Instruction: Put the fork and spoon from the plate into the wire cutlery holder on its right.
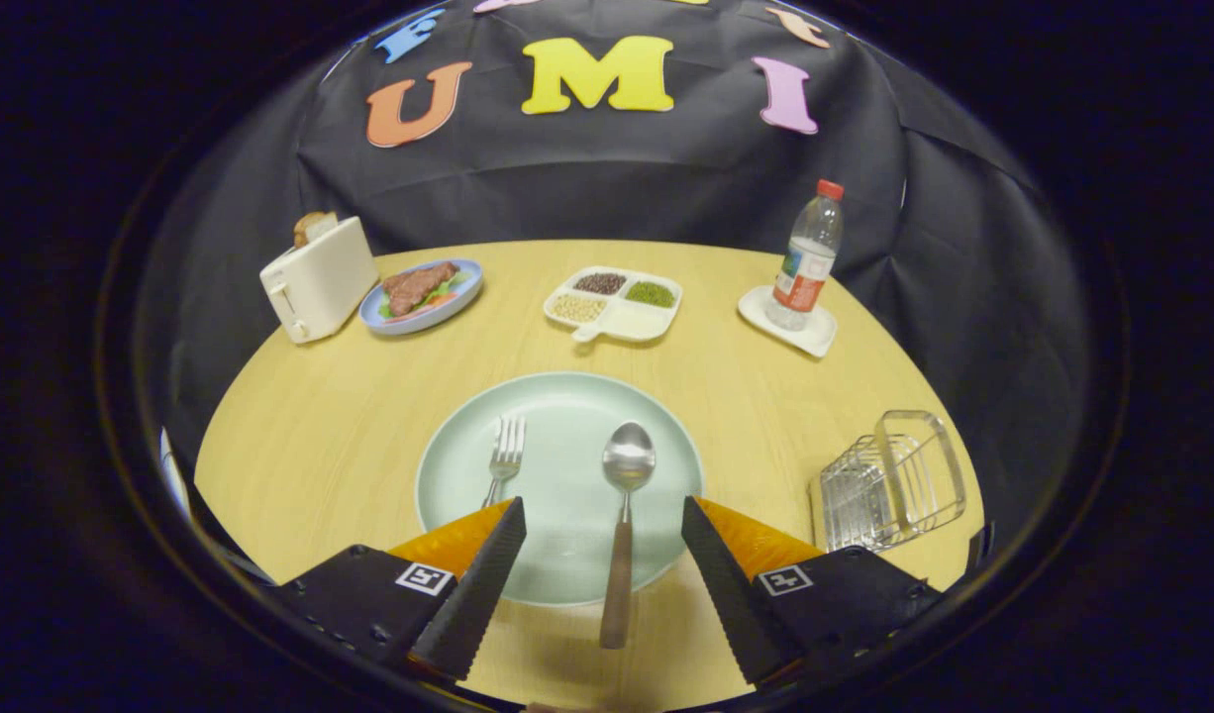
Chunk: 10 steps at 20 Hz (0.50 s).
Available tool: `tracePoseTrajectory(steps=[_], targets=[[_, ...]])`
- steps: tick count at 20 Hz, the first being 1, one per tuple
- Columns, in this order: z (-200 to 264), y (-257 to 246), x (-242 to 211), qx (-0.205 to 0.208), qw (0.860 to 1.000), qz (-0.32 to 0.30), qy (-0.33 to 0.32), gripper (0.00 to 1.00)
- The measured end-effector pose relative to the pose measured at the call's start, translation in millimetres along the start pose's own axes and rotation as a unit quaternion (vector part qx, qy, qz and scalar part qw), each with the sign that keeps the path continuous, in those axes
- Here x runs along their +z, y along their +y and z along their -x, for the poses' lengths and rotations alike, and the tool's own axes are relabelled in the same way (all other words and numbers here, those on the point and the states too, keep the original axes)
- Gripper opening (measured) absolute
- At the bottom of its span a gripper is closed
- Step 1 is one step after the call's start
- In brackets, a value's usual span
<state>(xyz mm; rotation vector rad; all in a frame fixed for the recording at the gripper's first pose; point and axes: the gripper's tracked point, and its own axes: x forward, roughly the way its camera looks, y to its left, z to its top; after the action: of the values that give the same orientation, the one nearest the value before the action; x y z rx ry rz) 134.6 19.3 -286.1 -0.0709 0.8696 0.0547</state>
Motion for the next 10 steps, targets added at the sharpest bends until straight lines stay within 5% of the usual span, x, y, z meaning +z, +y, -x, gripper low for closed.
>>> tracePoseTrajectory(steps=[2, 10], targets=[[-7, -2, 1, 0.001, 1.000, -0.011, 0.012, 0.95], [-32, 2, -18, 0.026, 0.993, -0.059, 0.100, 0.54]])
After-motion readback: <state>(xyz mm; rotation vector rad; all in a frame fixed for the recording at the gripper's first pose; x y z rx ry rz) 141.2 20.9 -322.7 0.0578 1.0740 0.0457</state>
